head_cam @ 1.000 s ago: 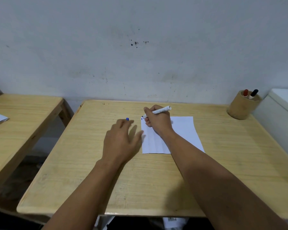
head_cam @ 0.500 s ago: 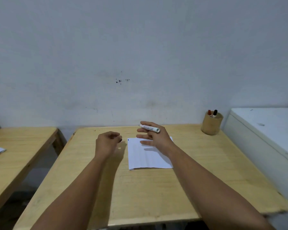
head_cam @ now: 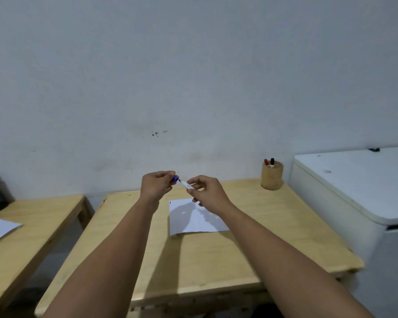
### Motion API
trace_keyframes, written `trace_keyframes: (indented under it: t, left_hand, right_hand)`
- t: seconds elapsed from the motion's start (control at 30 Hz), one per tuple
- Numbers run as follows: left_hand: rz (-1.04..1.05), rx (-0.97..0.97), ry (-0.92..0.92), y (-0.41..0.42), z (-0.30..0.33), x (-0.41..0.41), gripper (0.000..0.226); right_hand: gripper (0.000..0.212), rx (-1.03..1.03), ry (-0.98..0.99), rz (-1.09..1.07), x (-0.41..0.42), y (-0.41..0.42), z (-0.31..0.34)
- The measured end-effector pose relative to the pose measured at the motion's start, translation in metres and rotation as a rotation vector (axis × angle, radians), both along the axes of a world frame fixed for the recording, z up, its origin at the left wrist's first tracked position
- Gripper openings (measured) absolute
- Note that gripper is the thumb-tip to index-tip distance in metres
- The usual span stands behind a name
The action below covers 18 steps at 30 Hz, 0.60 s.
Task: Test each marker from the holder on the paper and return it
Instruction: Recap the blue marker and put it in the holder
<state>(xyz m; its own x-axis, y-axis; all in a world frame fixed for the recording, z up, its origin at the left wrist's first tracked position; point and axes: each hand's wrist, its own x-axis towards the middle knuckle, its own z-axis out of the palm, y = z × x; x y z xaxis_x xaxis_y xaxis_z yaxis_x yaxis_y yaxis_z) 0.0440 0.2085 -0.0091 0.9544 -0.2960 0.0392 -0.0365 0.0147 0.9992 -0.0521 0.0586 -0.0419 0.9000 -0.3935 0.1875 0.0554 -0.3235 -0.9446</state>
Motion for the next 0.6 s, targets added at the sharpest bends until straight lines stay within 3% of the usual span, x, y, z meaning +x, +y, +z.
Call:
trace_keyframes:
  t: [0.37, 0.5, 0.6]
  left_hand:
    - [-0.062, 0.126, -0.09, -0.029, 0.009, -0.028, 0.016]
    - [-0.091, 0.144, -0.067, -0.054, -0.001, -0.035, 0.013]
    - [-0.209, 0.191, -0.101, -0.086, 0.013, -0.038, 0.021]
  right_hand:
    - [0.019, -0.054, -0.007, -0.067, -0.015, -0.016, 0.01]
    - [0.005, -0.053, -0.031, -0.138, -0.019, -0.032, 0.004]
    - [0.019, -0.076, -0.025, -0.192, -0.024, -0.062, 0.009]
